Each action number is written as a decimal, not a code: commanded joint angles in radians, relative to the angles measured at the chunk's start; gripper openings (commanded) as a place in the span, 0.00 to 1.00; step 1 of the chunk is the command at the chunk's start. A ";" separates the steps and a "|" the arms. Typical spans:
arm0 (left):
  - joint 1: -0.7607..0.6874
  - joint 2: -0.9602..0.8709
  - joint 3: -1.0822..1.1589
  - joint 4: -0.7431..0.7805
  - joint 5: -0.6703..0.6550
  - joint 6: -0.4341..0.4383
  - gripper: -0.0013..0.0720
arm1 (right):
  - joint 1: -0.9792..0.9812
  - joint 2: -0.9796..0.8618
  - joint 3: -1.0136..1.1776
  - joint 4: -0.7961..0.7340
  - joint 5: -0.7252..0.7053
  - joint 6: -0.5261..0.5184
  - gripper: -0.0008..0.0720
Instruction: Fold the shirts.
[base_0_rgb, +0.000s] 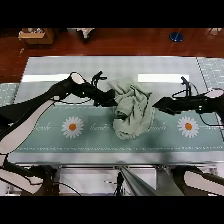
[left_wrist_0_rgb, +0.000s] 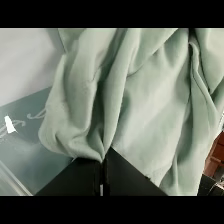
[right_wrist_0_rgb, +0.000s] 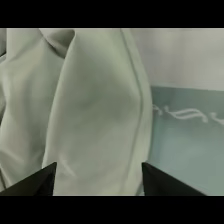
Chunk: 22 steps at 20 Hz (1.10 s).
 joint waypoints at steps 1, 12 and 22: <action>0.001 0.001 0.001 0.000 -0.035 0.006 0.05 | 0.080 -0.076 -0.035 0.123 -0.093 -0.057 0.83; 0.098 0.183 0.127 0.078 -0.034 0.054 0.05 | -0.024 0.133 0.003 0.181 0.119 -0.048 0.04; 0.267 0.589 0.401 0.092 0.011 0.055 0.05 | -0.226 0.594 0.298 0.191 0.232 0.108 0.04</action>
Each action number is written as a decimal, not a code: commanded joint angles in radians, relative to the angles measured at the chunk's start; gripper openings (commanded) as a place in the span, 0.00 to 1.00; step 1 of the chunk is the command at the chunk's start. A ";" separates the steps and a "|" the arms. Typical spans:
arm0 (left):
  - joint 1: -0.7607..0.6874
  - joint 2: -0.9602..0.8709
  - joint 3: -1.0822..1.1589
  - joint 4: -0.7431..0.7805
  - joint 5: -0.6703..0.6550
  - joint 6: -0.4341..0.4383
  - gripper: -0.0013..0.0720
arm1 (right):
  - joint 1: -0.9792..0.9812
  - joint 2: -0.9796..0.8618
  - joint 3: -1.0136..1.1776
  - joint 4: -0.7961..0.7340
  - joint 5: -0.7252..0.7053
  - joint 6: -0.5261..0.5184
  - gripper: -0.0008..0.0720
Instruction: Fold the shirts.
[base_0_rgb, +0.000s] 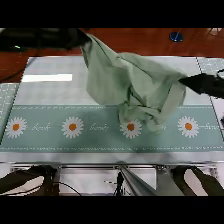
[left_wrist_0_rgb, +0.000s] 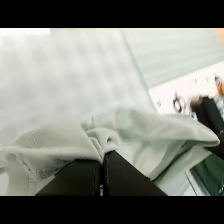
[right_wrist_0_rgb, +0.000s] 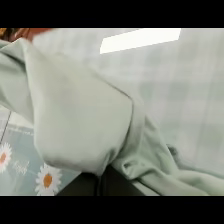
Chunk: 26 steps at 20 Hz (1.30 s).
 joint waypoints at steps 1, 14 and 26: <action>0.025 0.145 0.079 0.003 0.020 0.001 0.05 | -0.021 0.108 0.151 0.034 0.011 0.090 0.04; 0.013 0.662 0.146 0.198 -0.114 -0.113 0.05 | -0.021 0.129 0.891 -0.220 0.309 0.447 0.04; 0.205 0.712 0.042 0.309 -0.655 -0.303 0.05 | -0.004 0.104 0.842 -0.359 0.553 0.548 0.04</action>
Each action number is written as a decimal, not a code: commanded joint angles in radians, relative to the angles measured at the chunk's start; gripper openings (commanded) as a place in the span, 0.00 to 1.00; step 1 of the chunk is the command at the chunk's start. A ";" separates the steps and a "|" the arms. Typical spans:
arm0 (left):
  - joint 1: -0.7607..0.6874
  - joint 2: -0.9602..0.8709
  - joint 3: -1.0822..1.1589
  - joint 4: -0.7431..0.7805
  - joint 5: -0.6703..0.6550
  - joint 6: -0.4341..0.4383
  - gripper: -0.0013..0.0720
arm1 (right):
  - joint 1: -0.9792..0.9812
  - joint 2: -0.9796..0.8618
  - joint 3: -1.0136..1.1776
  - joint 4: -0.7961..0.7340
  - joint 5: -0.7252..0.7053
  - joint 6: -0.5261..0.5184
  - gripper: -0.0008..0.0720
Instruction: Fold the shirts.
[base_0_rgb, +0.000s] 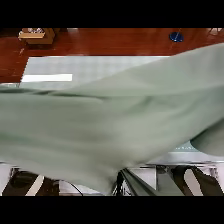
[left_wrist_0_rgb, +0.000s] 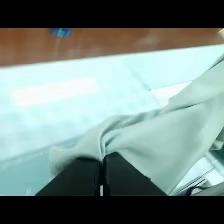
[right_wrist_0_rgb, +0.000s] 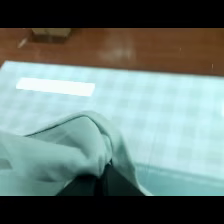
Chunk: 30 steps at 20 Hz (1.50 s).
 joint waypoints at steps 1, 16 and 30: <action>0.103 -0.024 -0.119 0.025 -0.100 0.059 0.05 | 0.003 -0.022 -0.215 -0.042 0.026 -0.029 0.04; 0.003 -0.706 -0.536 -0.043 0.637 0.483 0.05 | 0.262 -0.630 -0.563 -0.182 -0.684 -0.345 0.04; 0.027 -0.943 -0.454 -0.068 0.513 0.485 0.69 | 0.241 -0.759 -0.502 -0.209 -0.755 -0.380 0.50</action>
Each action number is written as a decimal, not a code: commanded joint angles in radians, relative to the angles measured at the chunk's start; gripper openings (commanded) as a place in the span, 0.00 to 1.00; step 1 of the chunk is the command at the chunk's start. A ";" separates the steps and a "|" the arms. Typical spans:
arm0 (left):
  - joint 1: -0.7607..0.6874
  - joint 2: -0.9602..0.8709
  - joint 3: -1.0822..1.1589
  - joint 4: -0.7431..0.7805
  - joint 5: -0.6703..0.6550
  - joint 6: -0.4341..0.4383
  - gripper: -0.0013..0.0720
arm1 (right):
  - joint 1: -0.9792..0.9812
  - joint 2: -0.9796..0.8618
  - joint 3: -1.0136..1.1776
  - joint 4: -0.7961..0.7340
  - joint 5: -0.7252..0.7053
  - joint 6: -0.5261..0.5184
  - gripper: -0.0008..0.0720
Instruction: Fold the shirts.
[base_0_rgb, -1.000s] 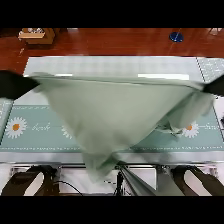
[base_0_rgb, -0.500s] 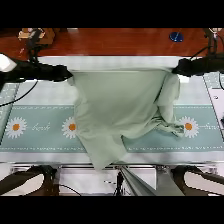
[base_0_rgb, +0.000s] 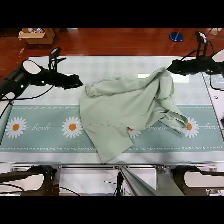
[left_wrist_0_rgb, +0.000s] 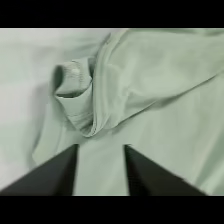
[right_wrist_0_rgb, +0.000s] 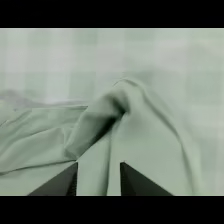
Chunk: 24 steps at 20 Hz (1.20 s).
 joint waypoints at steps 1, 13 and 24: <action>0.081 0.018 0.076 0.025 -0.205 0.002 0.69 | -0.039 0.051 0.063 -0.086 0.217 -0.003 0.50; 0.129 0.145 -0.442 -0.058 -0.383 -0.008 0.95 | -0.431 0.366 -0.462 -0.046 0.293 0.007 0.73; -0.069 -0.064 -0.475 -0.262 -0.112 -0.008 0.38 | -0.431 0.375 -0.488 -0.038 0.318 -0.006 0.73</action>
